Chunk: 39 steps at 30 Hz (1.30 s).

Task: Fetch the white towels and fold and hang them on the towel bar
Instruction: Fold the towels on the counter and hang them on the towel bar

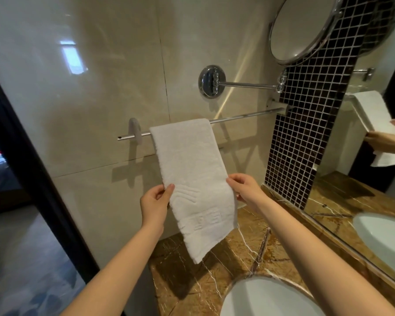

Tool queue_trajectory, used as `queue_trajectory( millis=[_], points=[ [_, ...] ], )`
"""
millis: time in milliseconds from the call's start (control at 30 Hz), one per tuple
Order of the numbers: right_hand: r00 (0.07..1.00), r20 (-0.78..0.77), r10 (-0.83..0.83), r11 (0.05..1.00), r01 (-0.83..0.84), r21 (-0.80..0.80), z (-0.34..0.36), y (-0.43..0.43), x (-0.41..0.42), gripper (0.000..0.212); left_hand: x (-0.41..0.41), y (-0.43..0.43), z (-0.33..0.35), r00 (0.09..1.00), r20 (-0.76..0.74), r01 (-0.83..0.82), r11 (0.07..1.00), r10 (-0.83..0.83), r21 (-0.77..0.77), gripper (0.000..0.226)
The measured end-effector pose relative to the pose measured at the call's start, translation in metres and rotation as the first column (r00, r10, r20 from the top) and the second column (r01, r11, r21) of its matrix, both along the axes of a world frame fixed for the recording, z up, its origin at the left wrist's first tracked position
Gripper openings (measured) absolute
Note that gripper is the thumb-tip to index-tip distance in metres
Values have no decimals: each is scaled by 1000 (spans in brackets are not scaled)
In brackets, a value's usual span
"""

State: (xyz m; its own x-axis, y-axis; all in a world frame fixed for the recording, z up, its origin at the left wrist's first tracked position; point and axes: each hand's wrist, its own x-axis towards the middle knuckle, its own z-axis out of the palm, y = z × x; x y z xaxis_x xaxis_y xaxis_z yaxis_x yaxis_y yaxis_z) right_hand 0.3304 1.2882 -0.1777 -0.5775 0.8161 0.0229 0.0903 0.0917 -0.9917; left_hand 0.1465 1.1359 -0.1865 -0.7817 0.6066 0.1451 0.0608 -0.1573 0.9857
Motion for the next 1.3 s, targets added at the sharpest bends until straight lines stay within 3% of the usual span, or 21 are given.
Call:
queue_trajectory(
  millis=[233,433,633,933,1133,1300],
  points=[
    [967,120,223,974,-226,10,-8,-5,7,35,15,-6,-6,989,27,146,989,-146,-34,6],
    [984,115,137,991,-136,-16,-15,-7,6,17,18,-15,-15,974,38,225,970,-223,-91,13],
    [992,67,109,994,-109,-4,-21,-17,8,26,20,-22,-24,976,48,218,972,-214,-90,31],
    [995,92,42,993,-52,105,-36,-20,7,18,19,-26,-32,980,80,186,980,-180,-73,28],
    [997,-26,75,997,-74,18,-40,-17,15,26,17,-26,-52,978,114,186,979,-175,-89,28],
    [979,52,199,980,-197,-42,-34,-16,12,38,18,-27,-62,975,139,191,974,-173,-125,34]
  ],
)
